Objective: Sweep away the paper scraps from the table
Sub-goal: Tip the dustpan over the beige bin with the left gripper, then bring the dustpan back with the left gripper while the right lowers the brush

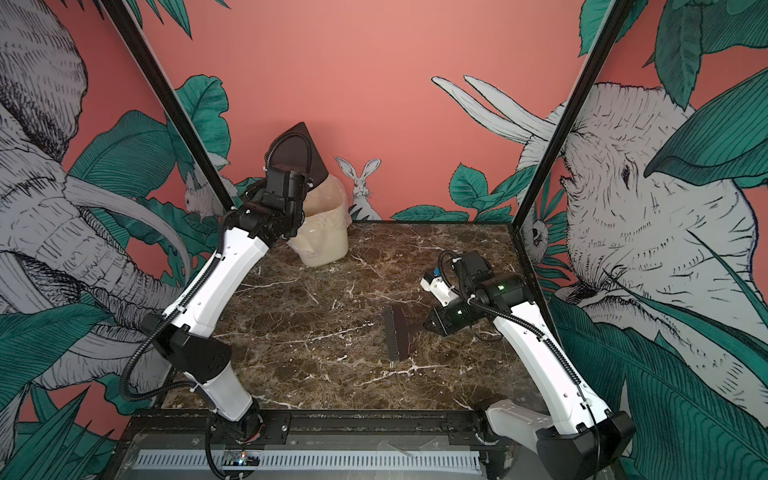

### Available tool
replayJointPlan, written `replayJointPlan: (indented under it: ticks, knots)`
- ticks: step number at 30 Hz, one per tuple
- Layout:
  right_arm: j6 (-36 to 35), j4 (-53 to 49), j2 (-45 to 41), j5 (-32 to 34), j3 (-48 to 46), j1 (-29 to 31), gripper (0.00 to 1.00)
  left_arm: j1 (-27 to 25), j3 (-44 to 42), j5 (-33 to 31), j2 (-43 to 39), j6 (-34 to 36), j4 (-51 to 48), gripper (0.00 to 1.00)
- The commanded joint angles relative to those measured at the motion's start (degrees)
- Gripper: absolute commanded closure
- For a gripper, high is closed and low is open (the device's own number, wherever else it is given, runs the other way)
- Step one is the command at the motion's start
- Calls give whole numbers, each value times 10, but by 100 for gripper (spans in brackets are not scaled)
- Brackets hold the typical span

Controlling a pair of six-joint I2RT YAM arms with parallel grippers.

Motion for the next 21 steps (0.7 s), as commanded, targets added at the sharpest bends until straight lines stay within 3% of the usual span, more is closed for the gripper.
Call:
replayJointPlan:
  ticks: [1, 12, 21]
  knots:
    - [4, 27, -8, 11, 10, -19, 100, -37, 8, 40, -44, -155, -102, 100]
    - [77, 153, -5, -28, -7, -154, 100, -175, -169, 172, -131, -427, -155, 100]
    - [194, 331, 43, -80, -50, -227, 100, -228, -368, 282, -163, -587, -80, 100]
